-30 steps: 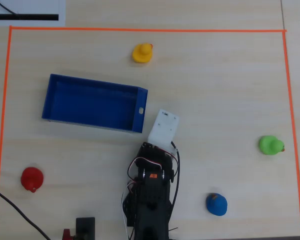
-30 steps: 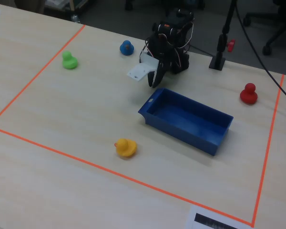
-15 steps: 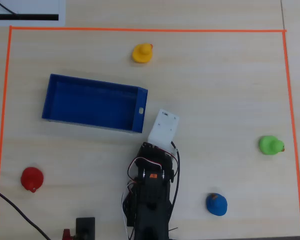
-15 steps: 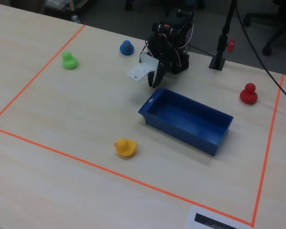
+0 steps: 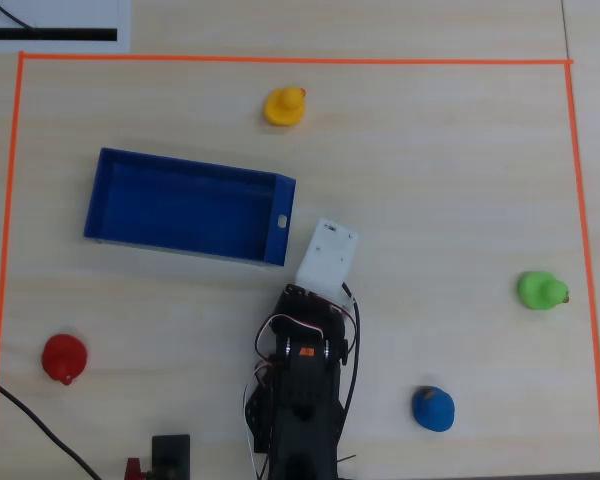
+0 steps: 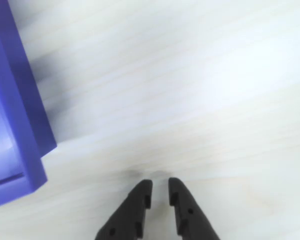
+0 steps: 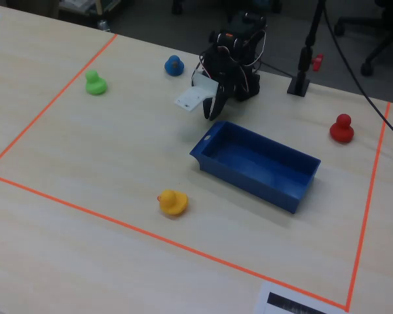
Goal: Grasp yellow duck and put it into box.
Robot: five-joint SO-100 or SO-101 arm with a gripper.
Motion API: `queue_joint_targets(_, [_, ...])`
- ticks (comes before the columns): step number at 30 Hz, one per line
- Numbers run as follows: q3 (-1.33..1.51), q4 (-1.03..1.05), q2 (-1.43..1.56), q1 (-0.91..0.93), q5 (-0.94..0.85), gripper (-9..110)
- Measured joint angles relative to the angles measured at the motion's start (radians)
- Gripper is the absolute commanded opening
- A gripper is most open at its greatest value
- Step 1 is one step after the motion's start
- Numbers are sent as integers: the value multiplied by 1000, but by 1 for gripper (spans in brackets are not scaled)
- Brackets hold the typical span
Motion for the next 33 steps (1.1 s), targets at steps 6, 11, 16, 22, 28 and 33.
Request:
queue_joint_targets(6, [0,0,0,-8,0,1])
queue_joint_targets(11, [0,0,0,-9,0,0])
queue_joint_targets(16, [0,0,0,-9,0,3])
queue_joint_targets(22, [-41,-72,-104,66,-80,30])
queue_joint_targets(28, [-512,-81,-560,35,-60,39])
queue_joint_targets(33, [-1049,-60,-1071,-52,51,41])
